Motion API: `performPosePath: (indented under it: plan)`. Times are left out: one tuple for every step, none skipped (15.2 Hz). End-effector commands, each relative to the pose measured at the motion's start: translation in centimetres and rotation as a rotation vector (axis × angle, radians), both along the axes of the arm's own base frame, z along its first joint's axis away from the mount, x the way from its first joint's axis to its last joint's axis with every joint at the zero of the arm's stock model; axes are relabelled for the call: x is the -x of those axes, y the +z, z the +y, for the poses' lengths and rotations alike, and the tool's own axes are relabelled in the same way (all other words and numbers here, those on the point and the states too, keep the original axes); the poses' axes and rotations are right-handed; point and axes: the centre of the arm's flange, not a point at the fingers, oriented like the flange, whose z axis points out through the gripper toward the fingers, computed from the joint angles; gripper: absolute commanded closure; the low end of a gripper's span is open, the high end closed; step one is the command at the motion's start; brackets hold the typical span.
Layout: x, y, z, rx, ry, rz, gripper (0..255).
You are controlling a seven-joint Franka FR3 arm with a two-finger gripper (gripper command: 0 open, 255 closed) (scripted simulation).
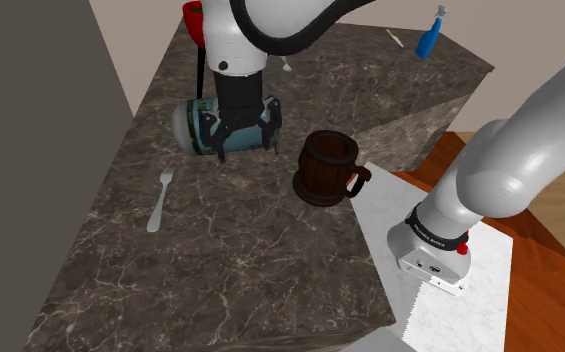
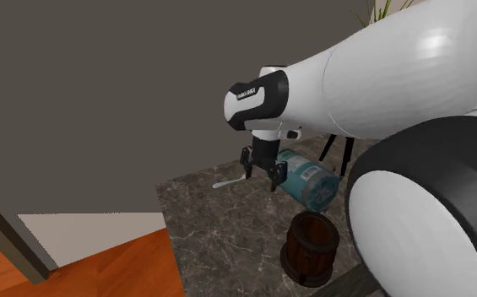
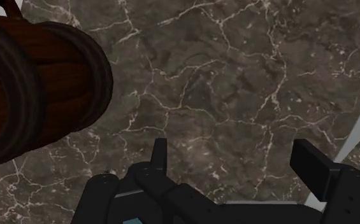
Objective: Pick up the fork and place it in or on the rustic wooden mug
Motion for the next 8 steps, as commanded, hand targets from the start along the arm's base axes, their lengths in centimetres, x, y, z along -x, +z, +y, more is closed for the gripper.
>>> performPosePath:
  plan:
    - [-1.3,-1.4,1.7,-0.005,-0.048,0.0,0]
    - [-2.1,-1.9,2.5,-0.007,-0.069,0.0,0]
    - [-2.9,-2.5,3.4,-0.009,-0.09,0.0,0]
    - [-3.7,-3.0,4.2,-0.011,-0.112,0.0,0]
    - [-4.5,-3.6,5.0,-0.013,-0.133,0.0,0]
    - [-5.3,-4.1,5.7,-0.014,-0.155,0.0,0]
    - [-6.1,-4.7,6.5,-0.016,-0.176,0.0,0]
    - [-7.0,-5.2,7.3,-0.018,-0.197,-0.001,0]
